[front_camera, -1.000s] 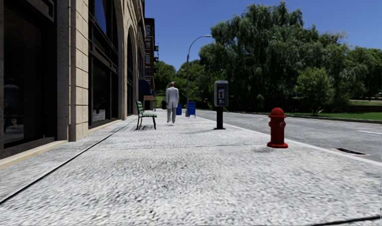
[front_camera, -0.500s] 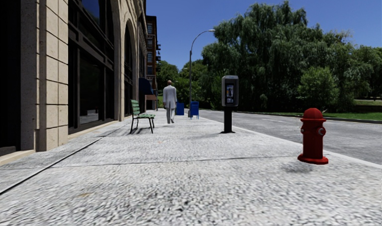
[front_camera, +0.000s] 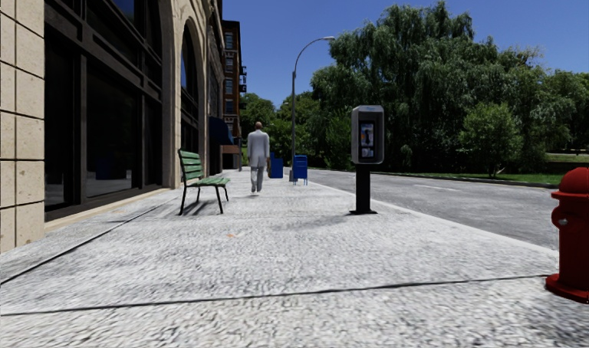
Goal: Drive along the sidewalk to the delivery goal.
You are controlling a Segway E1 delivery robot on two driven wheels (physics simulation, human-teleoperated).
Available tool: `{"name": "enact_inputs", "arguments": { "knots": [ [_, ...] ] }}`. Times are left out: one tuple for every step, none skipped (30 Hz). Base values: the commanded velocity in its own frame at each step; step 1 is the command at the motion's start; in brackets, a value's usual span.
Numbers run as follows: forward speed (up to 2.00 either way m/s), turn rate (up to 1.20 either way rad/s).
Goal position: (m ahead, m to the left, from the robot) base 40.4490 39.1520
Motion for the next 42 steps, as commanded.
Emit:
{"name": "enact_inputs", "arguments": {
  "knots": [
    [2.00, 0.00],
    [2.00, 0.00],
    [2.00, 0.00],
    [2.00, 0.00],
    [2.00, 0.00],
    [2.00, 0.00],
    [2.00, 0.00],
    [2.00, 0.00],
    [2.00, 0.00],
    [2.00, 0.00],
    [2.00, 0.00],
    [2.00, 0.00],
    [2.00, 0.00],
    [2.00, 0.00],
    [2.00, 0.00],
    [2.00, 0.00],
    [2.00, 0.00],
    [2.00, 0.00],
    [2.00, 0.00],
    [2.00, 0.00],
    [2.00, 0.00],
    [2.00, 0.00],
    [2.00, 0.00],
    [2.00, 0.00],
    [2.00, 0.00],
    [2.00, 0.00],
    [2.00, 0.04],
    [2.00, 0.14],
    [2.00, 0.14],
    [2.00, 0.21],
    [2.00, 0.32],
    [2.00, 0.35],
    [2.00, 0.36],
    [2.00, 0.36],
    [2.00, 0.36],
    [2.00, 0.36],
    [2.00, 0.36],
    [2.00, 0.36],
    [2.00, 0.36],
    [2.00, 0.36],
    [2.00, 0.36],
    [2.00, 0.36]
  ]
}}
